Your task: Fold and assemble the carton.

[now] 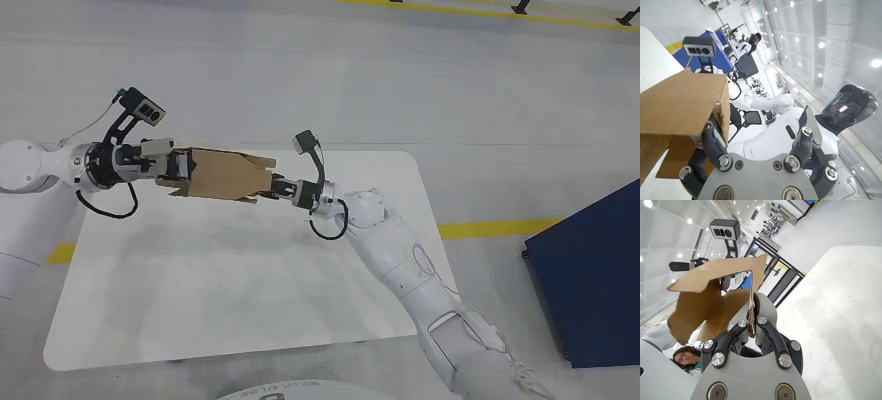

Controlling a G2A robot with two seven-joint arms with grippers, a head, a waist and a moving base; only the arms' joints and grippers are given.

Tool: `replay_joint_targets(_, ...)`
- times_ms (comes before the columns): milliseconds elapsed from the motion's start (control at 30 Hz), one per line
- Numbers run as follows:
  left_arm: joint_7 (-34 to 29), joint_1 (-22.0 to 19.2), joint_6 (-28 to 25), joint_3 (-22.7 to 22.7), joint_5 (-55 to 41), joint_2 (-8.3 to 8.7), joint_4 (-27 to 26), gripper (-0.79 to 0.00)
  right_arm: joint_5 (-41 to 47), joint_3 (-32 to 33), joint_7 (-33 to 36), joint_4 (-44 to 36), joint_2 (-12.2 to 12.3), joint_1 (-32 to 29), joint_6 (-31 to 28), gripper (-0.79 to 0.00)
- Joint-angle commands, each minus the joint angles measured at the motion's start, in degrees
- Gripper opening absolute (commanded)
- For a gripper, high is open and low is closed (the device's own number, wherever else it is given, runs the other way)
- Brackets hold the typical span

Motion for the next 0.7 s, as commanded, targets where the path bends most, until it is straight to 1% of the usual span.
replay_joint_targets(0, -0.8, -0.3, 0.8, 0.6, 1.0, -0.31, 0.6, 0.0, 0.3, 0.1, 0.0, 0.0, 0.0, 0.0, -0.1, -0.785)
replay_joint_targets(133, -2.2, -0.9, 2.3, 1.4, 2.8, -0.77, 1.0, -0.154, 0.6, 0.2, 0.2, 0.0, 0.1, -0.1, -0.1, -0.785)
replay_joint_targets(167, -2.4, -1.0, 2.5, 1.4, 3.3, -0.84, 0.8, -0.259, 0.5, 0.2, 0.3, 0.1, 0.1, 0.0, -0.1, -0.785)
replay_joint_targets(200, -2.7, -1.0, 2.7, 1.5, 3.7, -0.89, 0.5, -0.342, 0.6, 0.1, 0.3, 0.1, 0.1, 0.0, 0.0, -0.785)
replay_joint_targets(233, -2.8, -0.9, 2.8, 1.4, 4.3, -0.91, 0.2, -0.388, 0.6, 0.1, 0.3, 0.1, 0.0, 0.1, 0.0, -0.785)
replay_joint_targets(333, -3.0, -0.6, 3.0, 1.0, 5.2, -0.9, -0.6, -0.434, 0.6, -0.1, 0.4, 0.4, 0.0, 0.3, 0.2, -0.785)
replay_joint_targets(533, -2.7, 0.3, 2.7, -0.6, 6.2, -0.74, -2.8, -0.431, 0.9, -0.3, 0.4, 0.7, -0.1, 0.5, 0.2, -0.785)
replay_joint_targets(667, -1.5, 0.5, 1.5, -0.5, 10.8, -0.56, -3.3, -0.443, 0.8, -0.5, 0.3, 0.8, -0.1, 0.6, 0.3, -0.785)
